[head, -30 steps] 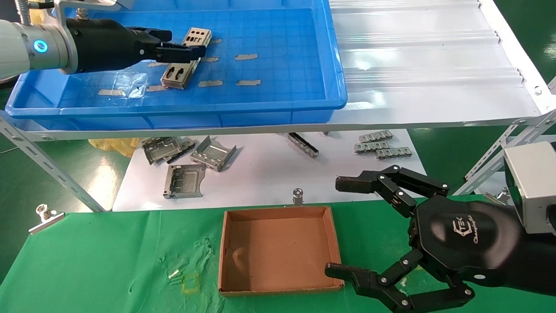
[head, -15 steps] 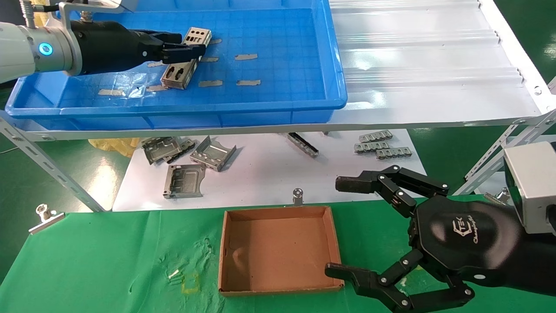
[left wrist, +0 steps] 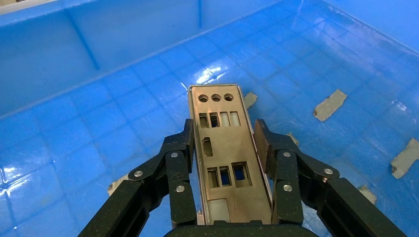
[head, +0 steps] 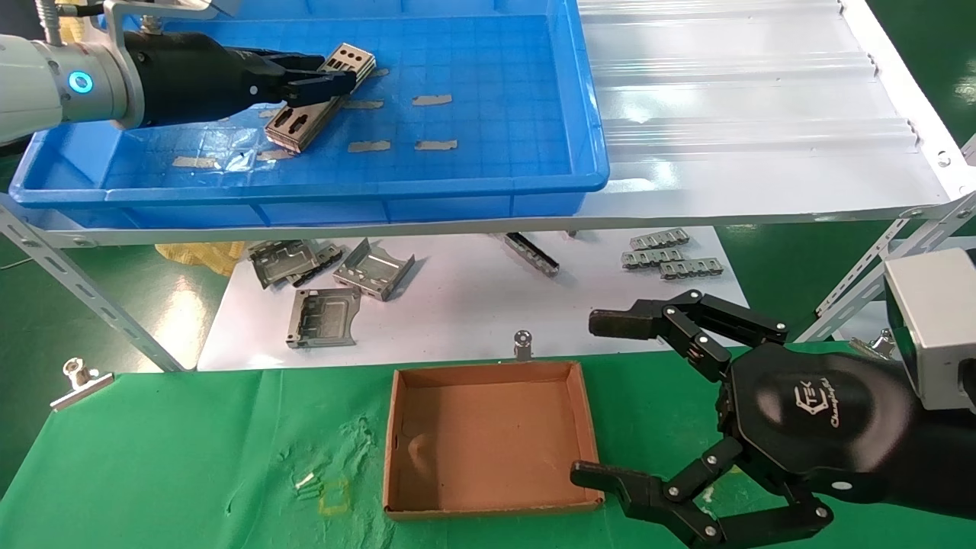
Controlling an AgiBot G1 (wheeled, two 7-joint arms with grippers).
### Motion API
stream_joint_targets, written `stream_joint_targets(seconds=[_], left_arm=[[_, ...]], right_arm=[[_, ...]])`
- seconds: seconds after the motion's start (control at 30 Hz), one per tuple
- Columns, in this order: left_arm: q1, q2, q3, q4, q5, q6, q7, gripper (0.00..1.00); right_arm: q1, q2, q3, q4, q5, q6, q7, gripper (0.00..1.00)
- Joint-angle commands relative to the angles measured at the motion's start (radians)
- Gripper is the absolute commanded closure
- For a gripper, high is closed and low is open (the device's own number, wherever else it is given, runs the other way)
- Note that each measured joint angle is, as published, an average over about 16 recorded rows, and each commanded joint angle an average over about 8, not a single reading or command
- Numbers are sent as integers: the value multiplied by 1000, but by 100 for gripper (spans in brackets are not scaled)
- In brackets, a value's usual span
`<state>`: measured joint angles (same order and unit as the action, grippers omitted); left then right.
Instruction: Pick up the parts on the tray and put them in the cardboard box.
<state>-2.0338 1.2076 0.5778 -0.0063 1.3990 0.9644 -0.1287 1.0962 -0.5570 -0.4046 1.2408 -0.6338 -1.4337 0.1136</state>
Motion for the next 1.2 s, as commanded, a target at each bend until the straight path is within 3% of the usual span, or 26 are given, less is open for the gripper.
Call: stream_joint_targets(seconds=[0.03,0.27,0.37,0.57,0.63,1.2], left_arm=[[0,-1,-1,-1,-1,0,3,86],[-6,1,1,2,1,4,2,100],[-8,1,2,3,2,6,0,95],[-12,3,7,8,9,9,-6,20],[-13,5,8,10,12,6,-10,0],[-11,5,11,9,15,13,-18,0]], right_arm=[[0,0,0,0,0,0,0,0],[0,0,0,0,0,0,0,0],[0,0,0,0,0,0,0,0],[0,0,0,0,0,0,0,0],[0,0,0,0,0,0,0,0],[0,0,0,0,0,0,0,0]])
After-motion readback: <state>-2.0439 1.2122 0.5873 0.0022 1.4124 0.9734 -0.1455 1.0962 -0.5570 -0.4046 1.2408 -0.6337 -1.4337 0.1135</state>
